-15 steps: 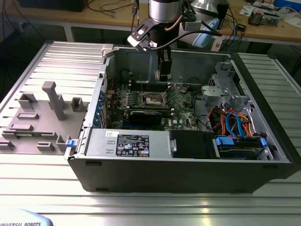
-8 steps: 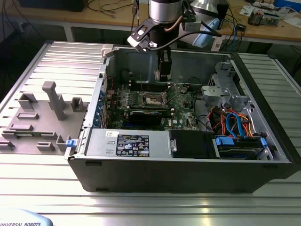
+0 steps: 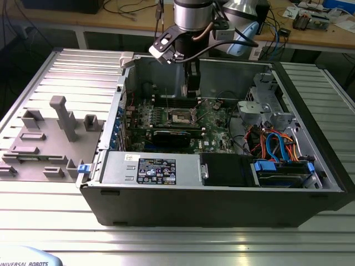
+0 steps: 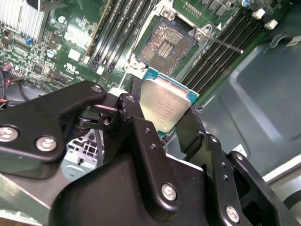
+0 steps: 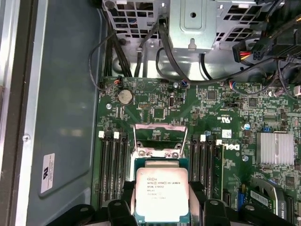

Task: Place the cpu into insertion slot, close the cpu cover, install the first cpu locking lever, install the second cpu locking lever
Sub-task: 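Place the cpu into insertion slot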

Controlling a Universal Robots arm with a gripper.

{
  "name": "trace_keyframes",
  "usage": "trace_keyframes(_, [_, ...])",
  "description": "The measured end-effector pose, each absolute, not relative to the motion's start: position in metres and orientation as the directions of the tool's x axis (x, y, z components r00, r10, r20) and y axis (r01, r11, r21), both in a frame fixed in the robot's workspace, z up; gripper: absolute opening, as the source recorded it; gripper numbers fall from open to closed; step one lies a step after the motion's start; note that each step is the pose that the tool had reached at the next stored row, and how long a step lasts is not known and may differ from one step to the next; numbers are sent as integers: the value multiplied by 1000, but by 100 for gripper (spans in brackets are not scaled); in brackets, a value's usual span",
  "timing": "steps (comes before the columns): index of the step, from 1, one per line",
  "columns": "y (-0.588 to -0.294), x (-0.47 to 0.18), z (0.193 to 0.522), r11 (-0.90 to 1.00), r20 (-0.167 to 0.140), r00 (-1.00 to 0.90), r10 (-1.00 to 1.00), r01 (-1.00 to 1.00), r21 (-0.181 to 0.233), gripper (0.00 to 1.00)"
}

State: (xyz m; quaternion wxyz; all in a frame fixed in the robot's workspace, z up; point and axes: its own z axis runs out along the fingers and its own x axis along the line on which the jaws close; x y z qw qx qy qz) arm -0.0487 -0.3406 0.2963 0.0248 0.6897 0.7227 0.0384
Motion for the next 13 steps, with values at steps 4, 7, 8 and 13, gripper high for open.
trace_keyframes(4, [-341,-49,291,46,17,-48,999,995,90,54])
trace_keyframes(7, [-341,-50,287,46,17,-47,999,995,89,54])
trace_keyframes(8, [-341,-50,286,46,17,-47,999,995,89,54])
trace_keyframes(13, [-341,-50,285,46,17,-47,999,995,89,54])
